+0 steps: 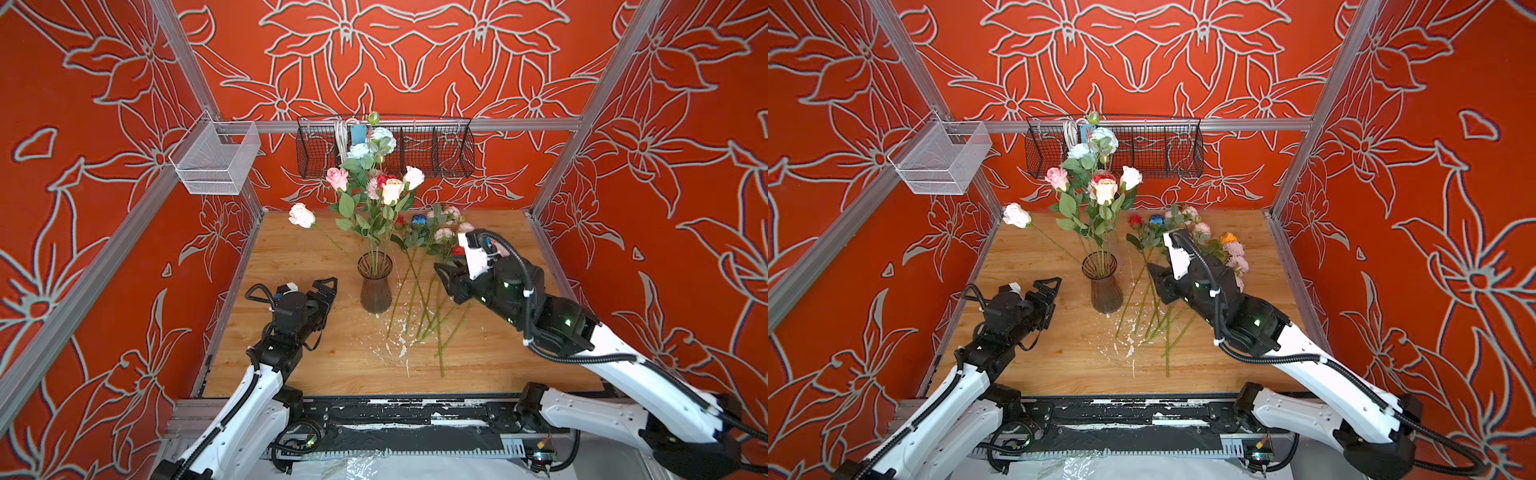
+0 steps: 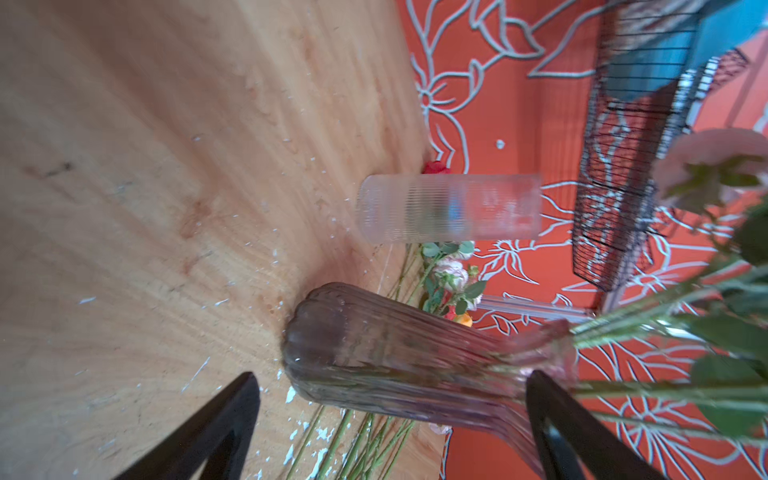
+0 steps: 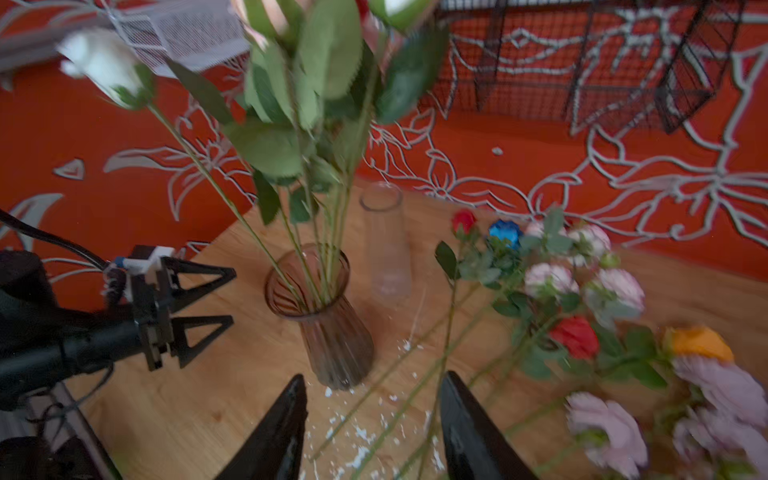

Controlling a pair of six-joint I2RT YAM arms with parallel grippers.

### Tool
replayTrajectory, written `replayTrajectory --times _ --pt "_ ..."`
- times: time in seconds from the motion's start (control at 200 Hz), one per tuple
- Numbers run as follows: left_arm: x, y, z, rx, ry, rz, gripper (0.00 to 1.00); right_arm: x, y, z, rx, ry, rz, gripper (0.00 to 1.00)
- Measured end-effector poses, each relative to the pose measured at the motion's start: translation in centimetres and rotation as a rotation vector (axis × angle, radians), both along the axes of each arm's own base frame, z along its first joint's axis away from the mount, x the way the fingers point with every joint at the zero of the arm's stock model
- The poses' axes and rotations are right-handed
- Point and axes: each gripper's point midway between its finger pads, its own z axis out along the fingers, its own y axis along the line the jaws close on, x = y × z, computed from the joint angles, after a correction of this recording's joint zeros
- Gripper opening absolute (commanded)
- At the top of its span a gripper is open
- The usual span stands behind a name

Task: Arrange the flowers into the vase
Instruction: 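Open the right gripper and withdraw it toward the flower pile, then lower the right gripper into the pile and grasp a blue rose stem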

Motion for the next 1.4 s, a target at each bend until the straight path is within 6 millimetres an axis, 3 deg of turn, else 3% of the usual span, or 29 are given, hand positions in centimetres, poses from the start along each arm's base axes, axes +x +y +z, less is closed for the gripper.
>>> replayTrajectory --times 0.23,0.345,0.41,0.52,0.695,0.816,0.906,1.006,1.216,1.396 --pt "0.3 0.0 -4.0 -0.044 0.16 0.045 1.0 0.5 -5.3 -10.9 -0.025 0.151 -0.207 0.62" --pt "0.3 -0.5 -5.7 -0.07 0.226 0.041 1.0 0.6 -6.7 -14.3 0.027 0.196 -0.27 0.63" --pt "0.3 -0.8 -6.6 -0.08 0.258 0.033 1.0 0.7 -7.2 -15.0 0.061 0.209 -0.294 0.61" --pt "0.1 -1.2 -7.9 -0.09 0.311 0.019 1.0 1.5 -8.1 -14.2 0.13 0.212 -0.344 0.39" --pt "0.0 -1.6 -8.4 -0.1 0.332 0.002 1.0 3.9 -10.1 -14.3 0.152 0.273 -0.457 0.33" --pt "0.0 -1.9 -8.8 -0.105 0.345 -0.01 1.0 5.9 -8.8 -16.0 0.133 0.382 -0.425 0.34" --pt "0.1 -2.1 -9.0 -0.111 0.354 -0.021 1.0 7.2 -7.2 -17.5 0.113 0.46 -0.384 0.43" --pt "0.2 -2.4 -9.1 -0.117 0.352 -0.04 1.0 9.4 -5.3 -18.5 0.096 0.524 -0.356 0.44" --pt "0.2 -2.8 -8.8 -0.099 0.333 -0.081 1.0 15.2 -1.2 -20.9 0.086 0.622 -0.316 0.35" --pt "0.1 -2.6 -7.2 -0.075 0.264 -0.093 0.99 18.6 0.7 -23.6 0.069 0.669 -0.326 0.34"
